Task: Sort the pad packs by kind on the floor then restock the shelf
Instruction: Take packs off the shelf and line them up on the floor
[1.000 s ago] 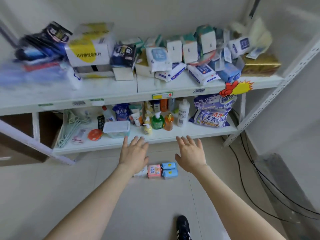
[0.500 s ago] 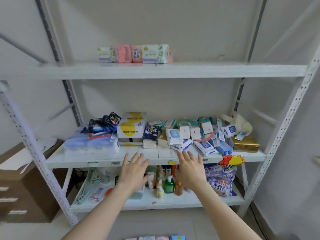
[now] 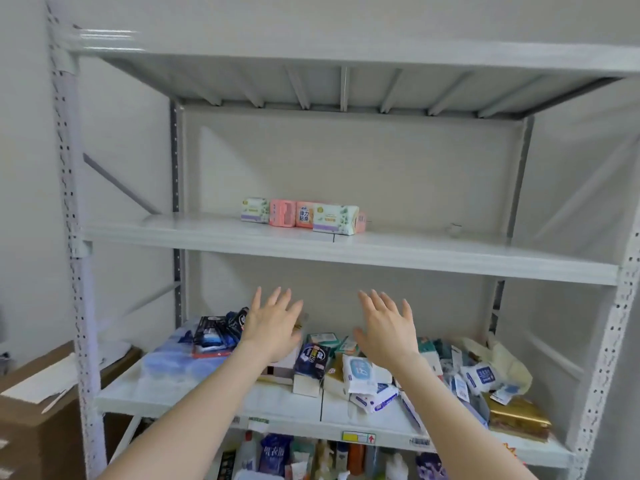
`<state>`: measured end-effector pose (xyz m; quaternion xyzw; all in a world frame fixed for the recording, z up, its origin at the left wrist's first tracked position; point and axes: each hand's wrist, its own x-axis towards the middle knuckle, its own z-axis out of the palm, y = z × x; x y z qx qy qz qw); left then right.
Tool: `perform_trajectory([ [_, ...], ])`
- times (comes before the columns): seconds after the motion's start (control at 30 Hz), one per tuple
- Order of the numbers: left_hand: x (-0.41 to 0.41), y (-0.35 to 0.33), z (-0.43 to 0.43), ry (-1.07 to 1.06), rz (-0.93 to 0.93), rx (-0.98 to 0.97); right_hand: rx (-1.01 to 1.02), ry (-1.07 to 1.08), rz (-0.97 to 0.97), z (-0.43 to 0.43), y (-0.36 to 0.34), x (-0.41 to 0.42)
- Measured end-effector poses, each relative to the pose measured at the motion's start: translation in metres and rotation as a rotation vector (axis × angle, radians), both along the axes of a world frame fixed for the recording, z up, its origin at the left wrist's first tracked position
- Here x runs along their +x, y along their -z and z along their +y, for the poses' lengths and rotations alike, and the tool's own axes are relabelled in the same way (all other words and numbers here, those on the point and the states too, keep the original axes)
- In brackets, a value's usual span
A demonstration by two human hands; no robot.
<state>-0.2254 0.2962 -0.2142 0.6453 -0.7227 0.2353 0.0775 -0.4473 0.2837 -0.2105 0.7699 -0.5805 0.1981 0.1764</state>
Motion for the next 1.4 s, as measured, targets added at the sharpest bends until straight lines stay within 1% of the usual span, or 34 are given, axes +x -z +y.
perform_trajectory([
  [0.3, 0.034, -0.069, -0.028, -0.026, -0.012, -0.170, -0.128, -0.034, -0.023, -0.034, -0.051, 0.025],
  [0.6, 0.101, -0.115, -0.084, -0.017, -0.015, -0.224, -0.227, -0.055, -0.110, -0.090, -0.090, 0.089],
  [0.87, 0.147, -0.142, -0.160, 0.020, 0.072, -0.268, -0.267, -0.039, -0.196, -0.157, -0.108, 0.121],
  [1.13, 0.178, -0.153, -0.241, 0.045, 0.186, -0.289, -0.307, -0.018, -0.149, -0.236, -0.130, 0.128],
  [1.4, 0.225, -0.174, -0.337, 0.034, 0.222, -0.249, -0.315, 0.098, -0.161, -0.324, -0.151, 0.125],
])
